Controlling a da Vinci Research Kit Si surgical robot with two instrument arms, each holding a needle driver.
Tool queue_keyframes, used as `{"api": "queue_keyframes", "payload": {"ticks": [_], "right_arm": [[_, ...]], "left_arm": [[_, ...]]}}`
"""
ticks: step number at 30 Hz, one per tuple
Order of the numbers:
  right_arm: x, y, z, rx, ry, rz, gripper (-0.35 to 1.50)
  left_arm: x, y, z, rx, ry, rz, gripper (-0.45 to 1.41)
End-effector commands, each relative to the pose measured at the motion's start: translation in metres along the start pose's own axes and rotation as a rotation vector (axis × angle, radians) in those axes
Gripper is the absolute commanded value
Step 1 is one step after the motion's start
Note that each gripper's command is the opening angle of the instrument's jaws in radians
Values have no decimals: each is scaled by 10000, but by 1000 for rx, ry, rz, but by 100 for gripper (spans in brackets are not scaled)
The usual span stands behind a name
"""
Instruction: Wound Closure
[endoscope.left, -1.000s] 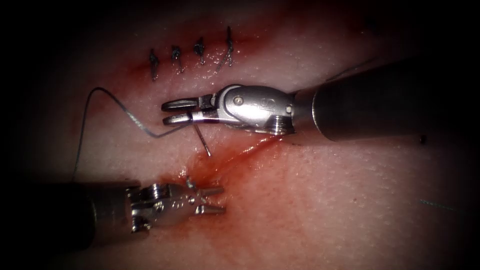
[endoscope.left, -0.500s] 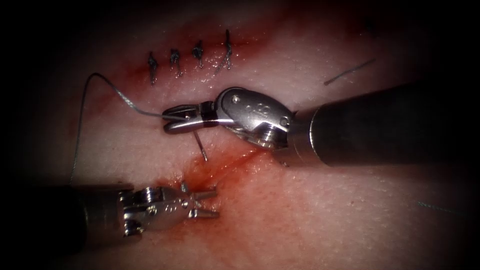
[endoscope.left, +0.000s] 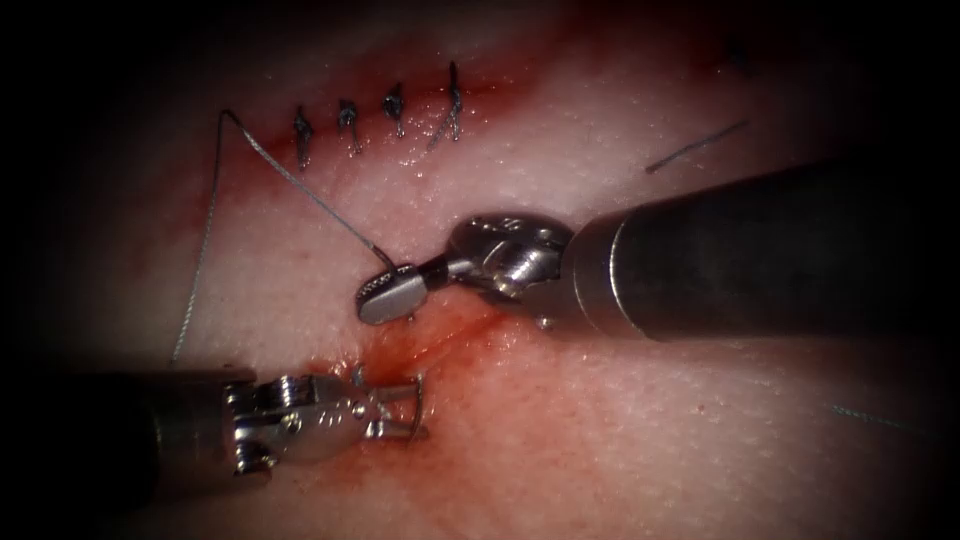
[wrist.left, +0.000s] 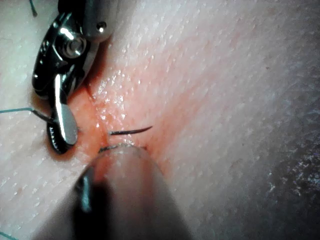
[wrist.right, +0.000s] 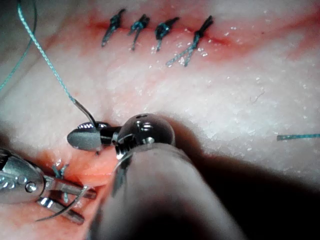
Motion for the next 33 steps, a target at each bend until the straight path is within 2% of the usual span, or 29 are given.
{"api": "queue_keyframes", "payload": {"ticks": [1,7,8,9,10,11,13,20,23,27,29,33], "right_arm": [[-3,3,7,13,2,19,-35],[-6,-5,5,58,31,54,-35],[-4,-6,4,43,54,58,2],[-2,-7,2,21,89,41,54],[1,-7,0,-1,118,-12,88],[5,-8,-1,-17,139,-43,110],[14,-8,-6,-64,191,-145,126],[48,1,-41,-185,283,-385,133],[58,3,-60,-228,311,-431,145],[63,0,-84,-261,328,-469,146],[62,-3,-93,-263,321,-510,145],[54,-5,-100,-272,298,-686,131]], "left_arm": [[3,5,7,-2,-1,-2,42],[7,4,0,5,6,-8,41],[8,5,-1,9,17,-10,36],[9,6,-2,12,25,-12,32],[10,7,-4,18,41,-15,31],[11,9,-6,23,54,-5,29],[13,12,-9,35,81,13,27],[14,33,-19,112,184,85,32],[15,38,-22,155,217,136,42],[20,34,-26,226,271,185,41],[22,29,-28,252,290,200,34],[27,25,-28,284,313,239,22]]}}
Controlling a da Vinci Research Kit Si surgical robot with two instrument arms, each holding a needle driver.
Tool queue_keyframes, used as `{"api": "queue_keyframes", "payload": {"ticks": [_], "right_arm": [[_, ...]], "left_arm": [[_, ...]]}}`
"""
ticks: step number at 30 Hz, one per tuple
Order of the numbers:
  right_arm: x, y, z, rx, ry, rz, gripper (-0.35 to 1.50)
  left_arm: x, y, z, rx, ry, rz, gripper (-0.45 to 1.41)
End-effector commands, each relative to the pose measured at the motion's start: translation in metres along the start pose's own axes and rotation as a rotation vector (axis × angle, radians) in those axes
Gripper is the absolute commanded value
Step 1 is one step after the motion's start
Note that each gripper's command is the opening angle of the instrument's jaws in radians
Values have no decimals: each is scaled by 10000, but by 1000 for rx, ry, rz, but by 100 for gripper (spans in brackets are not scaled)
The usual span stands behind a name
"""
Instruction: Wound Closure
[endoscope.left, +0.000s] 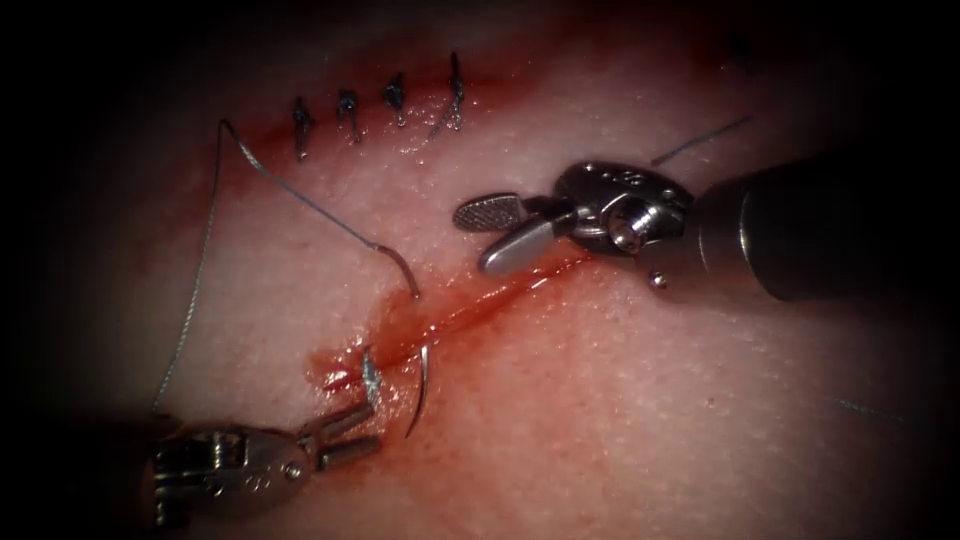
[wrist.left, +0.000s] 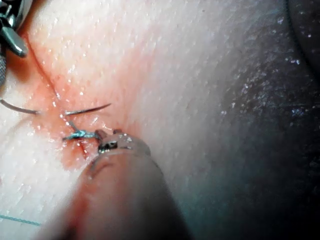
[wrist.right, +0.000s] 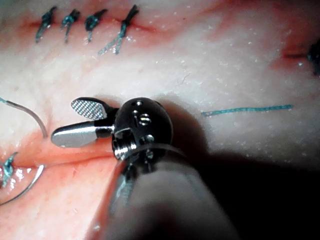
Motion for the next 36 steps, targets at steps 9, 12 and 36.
{"api": "queue_keyframes", "payload": {"ticks": [9,12,36], "right_arm": [[-15,1,-1,61,39,-93,128],[-16,0,-1,62,39,-100,128],[-37,-3,1,72,37,-127,123]], "left_arm": [[16,10,26,-13,96,125,32],[19,7,31,0,114,141,42],[24,-19,57,80,184,238,79]]}}
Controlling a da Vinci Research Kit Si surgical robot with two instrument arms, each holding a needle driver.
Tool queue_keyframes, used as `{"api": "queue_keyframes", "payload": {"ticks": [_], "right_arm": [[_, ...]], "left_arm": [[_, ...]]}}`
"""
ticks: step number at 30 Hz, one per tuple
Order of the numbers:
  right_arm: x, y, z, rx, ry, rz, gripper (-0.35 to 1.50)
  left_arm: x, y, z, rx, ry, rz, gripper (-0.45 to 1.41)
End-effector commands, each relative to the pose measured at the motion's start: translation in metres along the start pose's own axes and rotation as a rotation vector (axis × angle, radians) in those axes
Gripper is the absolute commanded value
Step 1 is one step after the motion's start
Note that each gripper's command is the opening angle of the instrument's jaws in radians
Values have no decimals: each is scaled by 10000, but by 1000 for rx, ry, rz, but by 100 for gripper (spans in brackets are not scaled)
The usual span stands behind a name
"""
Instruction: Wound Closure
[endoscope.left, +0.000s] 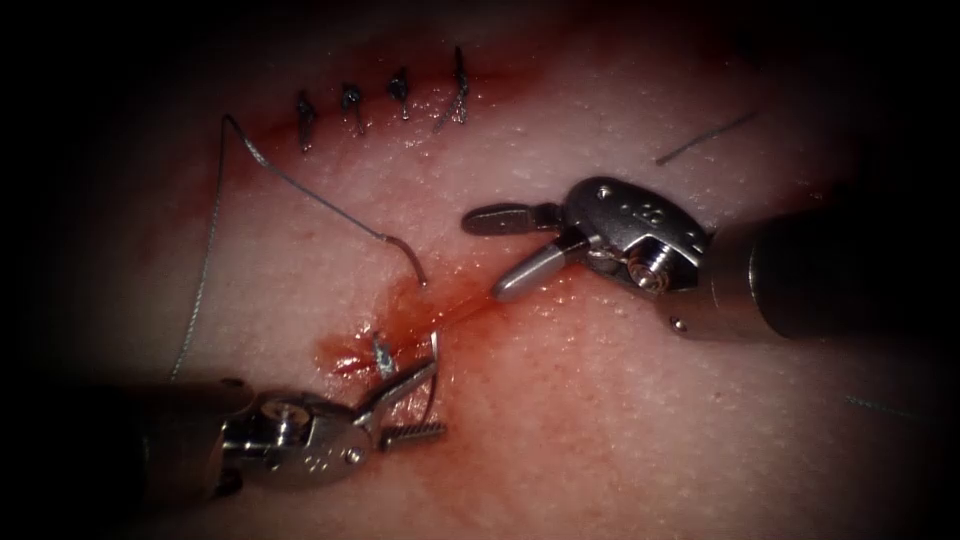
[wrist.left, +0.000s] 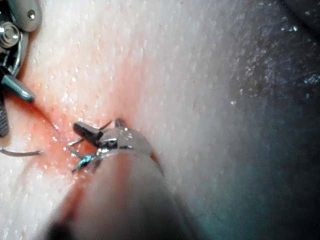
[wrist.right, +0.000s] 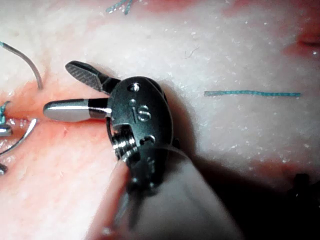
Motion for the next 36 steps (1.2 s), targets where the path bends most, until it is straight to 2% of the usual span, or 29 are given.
{"api": "queue_keyframes", "payload": {"ticks": [1,10,14,16,19,21,22,23,24,28,30,36], "right_arm": [[-9,-1,7,3,1,1,121],[-12,-3,7,9,0,-3,118],[-15,-3,7,6,0,-5,116],[-15,-3,7,6,0,-5,116],[-16,-4,7,4,0,-5,116],[-16,-4,7,4,0,-6,116],[-16,-5,7,2,0,-6,116],[-16,-5,7,2,0,-6,115],[-16,-5,7,2,0,-6,115],[-16,-5,6,-5,1,-5,111],[-16,-5,5,-8,1,-5,111],[-17,-6,6,-8,4,0,108]], "left_arm": [[-1,6,7,4,6,-2,81],[-17,-3,15,28,28,13,76],[-17,-2,21,44,25,14,62],[-15,-3,23,52,30,12,51],[-14,-5,27,64,40,11,15],[-14,-6,28,69,43,12,7],[-15,-6,27,69,43,19,-3],[-16,-7,27,67,47,20,-20],[-18,-7,26,70,42,16,-45],[-25,-2,19,66,37,7,-45],[-27,1,17,55,54,-60,-45],[-8,4,12,-75,204,-325,-45]]}}
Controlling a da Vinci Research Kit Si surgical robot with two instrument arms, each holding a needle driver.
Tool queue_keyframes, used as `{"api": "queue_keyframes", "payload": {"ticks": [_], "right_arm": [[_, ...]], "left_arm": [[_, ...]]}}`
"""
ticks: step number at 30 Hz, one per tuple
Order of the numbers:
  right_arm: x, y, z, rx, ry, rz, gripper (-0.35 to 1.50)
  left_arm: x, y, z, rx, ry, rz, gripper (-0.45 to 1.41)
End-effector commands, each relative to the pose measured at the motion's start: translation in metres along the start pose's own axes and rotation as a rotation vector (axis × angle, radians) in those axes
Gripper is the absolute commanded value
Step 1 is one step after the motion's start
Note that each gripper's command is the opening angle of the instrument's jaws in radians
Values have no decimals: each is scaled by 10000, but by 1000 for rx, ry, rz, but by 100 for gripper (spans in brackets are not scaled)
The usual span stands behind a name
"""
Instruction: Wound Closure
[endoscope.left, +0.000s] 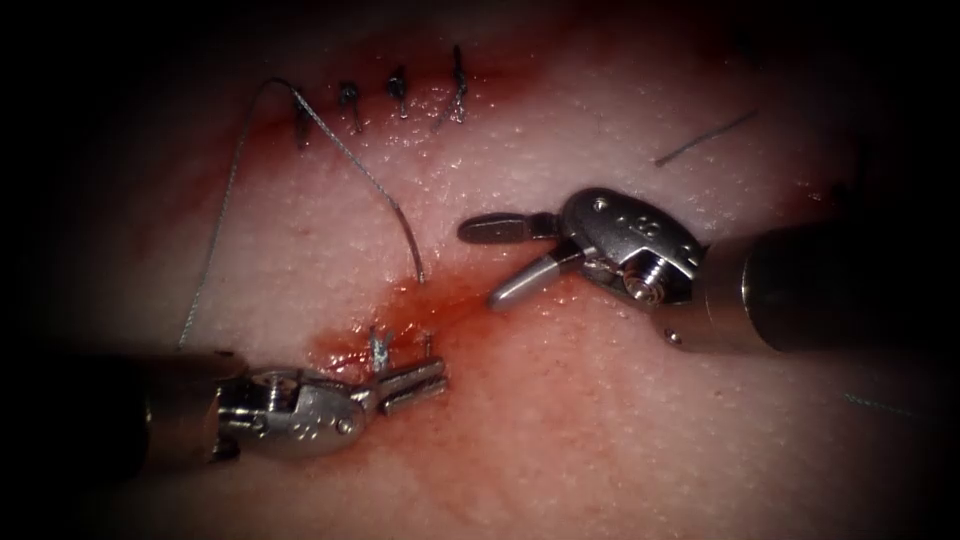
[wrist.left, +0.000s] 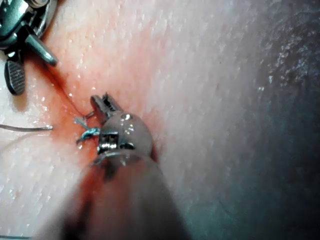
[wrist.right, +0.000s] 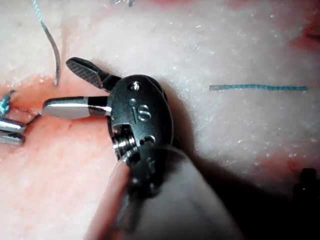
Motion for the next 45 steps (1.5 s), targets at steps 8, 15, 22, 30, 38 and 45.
{"api": "queue_keyframes", "payload": {"ticks": [8,15,22,30,38,45], "right_arm": [[-11,-3,7,12,-1,47,106],[-8,-2,9,10,-21,47,130],[-11,-7,7,16,-49,44,126],[-14,-20,10,-8,-156,89,128],[-11,-27,10,-34,-214,165,136],[9,-34,1,-28,-225,296,128]], "left_arm": [[42,-4,-2,-140,153,-422,-45],[65,-8,-20,-167,161,-653,-45],[83,1,-36,-194,172,-826,-45],[113,10,-45,-283,240,-906,-45],[150,20,-58,-341,295,-875,-45],[172,-6,-74,-129,251,-671,-45]]}}
